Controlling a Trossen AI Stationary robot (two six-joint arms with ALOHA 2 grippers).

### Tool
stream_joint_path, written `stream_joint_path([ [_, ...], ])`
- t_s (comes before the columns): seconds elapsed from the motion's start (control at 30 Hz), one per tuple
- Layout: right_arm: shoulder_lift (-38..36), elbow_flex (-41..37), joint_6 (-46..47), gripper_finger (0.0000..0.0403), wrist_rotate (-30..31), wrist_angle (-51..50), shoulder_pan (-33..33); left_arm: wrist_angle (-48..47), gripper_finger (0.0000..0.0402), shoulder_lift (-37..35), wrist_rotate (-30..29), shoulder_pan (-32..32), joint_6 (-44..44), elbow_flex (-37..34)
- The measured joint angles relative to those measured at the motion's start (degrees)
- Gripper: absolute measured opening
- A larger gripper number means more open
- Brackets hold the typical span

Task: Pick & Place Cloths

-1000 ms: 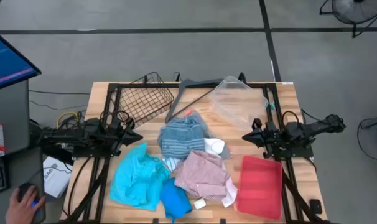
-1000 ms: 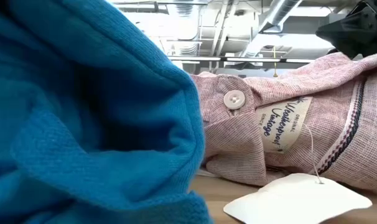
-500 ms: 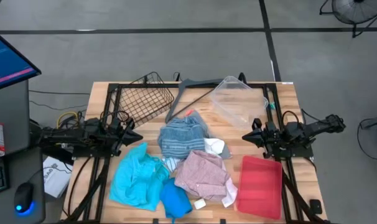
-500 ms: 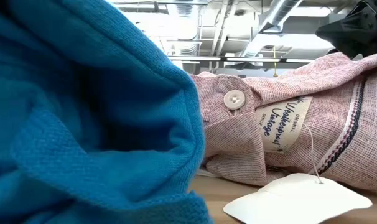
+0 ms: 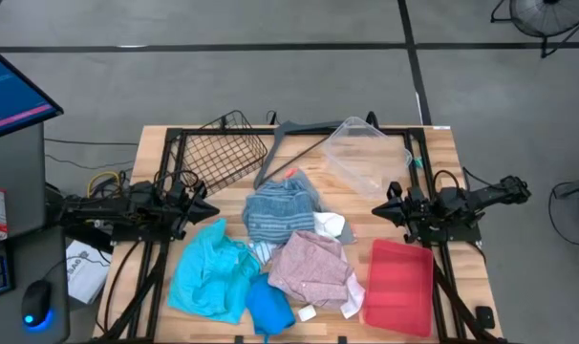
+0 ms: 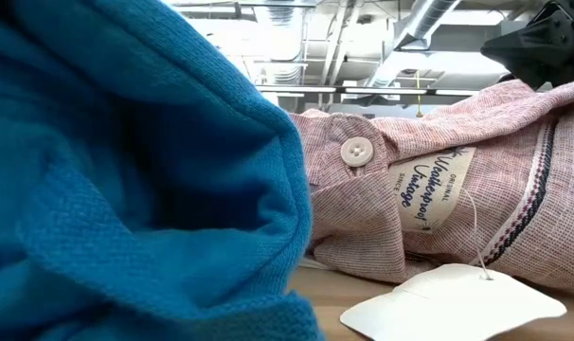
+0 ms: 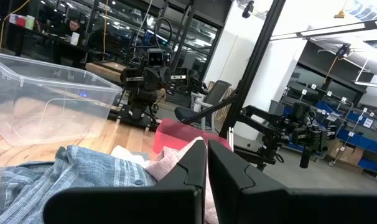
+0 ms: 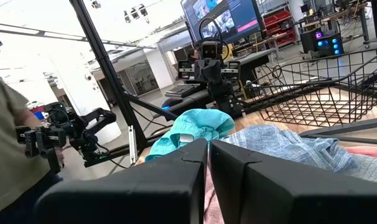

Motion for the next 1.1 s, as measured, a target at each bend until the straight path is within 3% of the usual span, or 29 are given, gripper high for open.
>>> stream_joint_path([
  [1.1, 0.0, 0.0, 0.0, 0.0017, 0.0, 0.2, 0.0, 3.1, 0.0002, 0.0, 0.0, 0.0, -0.2, 0.0],
])
